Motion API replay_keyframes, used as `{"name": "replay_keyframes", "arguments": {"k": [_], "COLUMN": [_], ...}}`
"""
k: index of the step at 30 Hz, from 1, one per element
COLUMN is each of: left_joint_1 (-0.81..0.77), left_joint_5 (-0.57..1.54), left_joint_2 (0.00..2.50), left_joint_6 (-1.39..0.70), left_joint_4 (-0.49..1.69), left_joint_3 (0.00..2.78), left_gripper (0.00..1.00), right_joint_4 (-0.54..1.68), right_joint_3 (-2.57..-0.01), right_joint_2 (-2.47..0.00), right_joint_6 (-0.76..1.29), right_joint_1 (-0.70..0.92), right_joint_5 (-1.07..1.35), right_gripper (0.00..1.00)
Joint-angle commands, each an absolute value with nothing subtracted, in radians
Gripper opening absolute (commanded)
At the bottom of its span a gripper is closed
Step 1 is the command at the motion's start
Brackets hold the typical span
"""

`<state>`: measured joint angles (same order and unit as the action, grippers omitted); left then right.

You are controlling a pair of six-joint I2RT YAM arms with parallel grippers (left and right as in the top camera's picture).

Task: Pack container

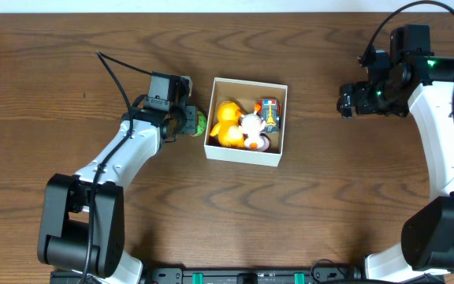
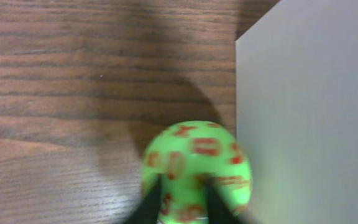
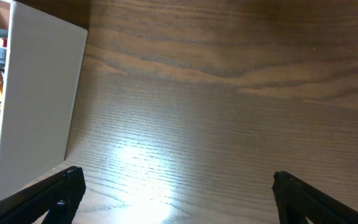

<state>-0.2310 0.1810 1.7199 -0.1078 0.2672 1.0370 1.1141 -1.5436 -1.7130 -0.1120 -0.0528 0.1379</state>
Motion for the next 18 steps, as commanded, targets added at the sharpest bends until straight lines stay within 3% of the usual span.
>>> {"name": "replay_keyframes", "arguments": {"k": [1, 18], "left_joint_1": [-0.23, -0.233], "left_joint_5": [0.173, 0.206], "left_joint_2": [1.746, 1.827], "left_joint_6": [-0.11, -0.11], "left_joint_4": [0.263, 0.252], "left_joint_3": [1.036, 1.035], "left_gripper": [0.58, 0.64], "right_joint_4": [1.114, 1.114], "right_joint_3": [-1.557, -1.557], "right_joint_2": [-1.691, -1.691], "right_joint_6": [-0.098, -0.098], "right_joint_1": [-0.053, -0.053], "right_joint_5": [0.138, 0.138], "right_gripper": [0.99, 0.99]}}
